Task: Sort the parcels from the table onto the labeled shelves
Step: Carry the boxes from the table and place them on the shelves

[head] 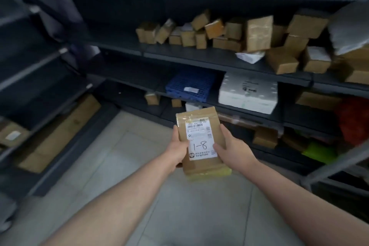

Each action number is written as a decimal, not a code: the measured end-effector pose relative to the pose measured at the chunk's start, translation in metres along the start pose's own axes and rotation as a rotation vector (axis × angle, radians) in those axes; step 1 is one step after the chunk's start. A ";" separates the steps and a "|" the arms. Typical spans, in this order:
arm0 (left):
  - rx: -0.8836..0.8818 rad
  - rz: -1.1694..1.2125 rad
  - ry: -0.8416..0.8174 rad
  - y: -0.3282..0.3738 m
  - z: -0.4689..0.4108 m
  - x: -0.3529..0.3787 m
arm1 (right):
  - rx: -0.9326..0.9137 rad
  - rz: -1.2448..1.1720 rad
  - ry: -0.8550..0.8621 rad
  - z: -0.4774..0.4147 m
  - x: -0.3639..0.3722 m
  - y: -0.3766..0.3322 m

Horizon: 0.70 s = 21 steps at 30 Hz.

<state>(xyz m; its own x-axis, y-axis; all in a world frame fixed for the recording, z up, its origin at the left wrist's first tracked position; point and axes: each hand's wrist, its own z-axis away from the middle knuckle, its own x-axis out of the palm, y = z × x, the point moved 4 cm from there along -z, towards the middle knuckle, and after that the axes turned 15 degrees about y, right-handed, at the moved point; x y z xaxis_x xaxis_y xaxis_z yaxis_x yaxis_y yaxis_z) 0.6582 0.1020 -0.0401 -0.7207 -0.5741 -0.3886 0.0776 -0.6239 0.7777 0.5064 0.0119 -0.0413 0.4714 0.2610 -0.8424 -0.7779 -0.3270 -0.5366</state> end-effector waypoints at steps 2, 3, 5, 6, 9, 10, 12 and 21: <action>-0.035 0.010 0.046 -0.014 -0.012 -0.050 | -0.039 -0.008 -0.046 -0.005 0.031 -0.045; -0.045 0.011 0.069 -0.020 -0.017 -0.073 | -0.051 -0.014 -0.067 -0.007 0.046 -0.066; -0.059 0.028 0.111 -0.031 -0.029 -0.116 | -0.079 -0.019 -0.096 -0.009 0.072 -0.106; -0.071 0.043 0.128 -0.036 -0.035 -0.136 | -0.099 -0.016 -0.107 -0.010 0.084 -0.125; -0.101 0.074 0.185 -0.051 -0.051 -0.189 | -0.177 -0.007 -0.141 -0.012 0.114 -0.177; -0.104 0.088 0.206 -0.055 -0.055 -0.205 | -0.205 -0.010 -0.153 -0.014 0.123 -0.194; -0.112 0.133 0.248 -0.063 -0.064 -0.233 | -0.258 -0.010 -0.181 -0.017 0.139 -0.225; -0.209 0.276 0.459 -0.079 -0.123 -0.332 | -0.415 -0.071 -0.353 -0.062 0.207 -0.342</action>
<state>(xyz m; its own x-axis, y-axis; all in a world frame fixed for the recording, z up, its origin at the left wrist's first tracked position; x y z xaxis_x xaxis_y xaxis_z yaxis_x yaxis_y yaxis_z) 0.9756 0.2769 -0.0336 -0.2848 -0.8728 -0.3964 0.3882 -0.4831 0.7848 0.8960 0.1211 -0.0350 0.2932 0.5606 -0.7745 -0.4864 -0.6099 -0.6256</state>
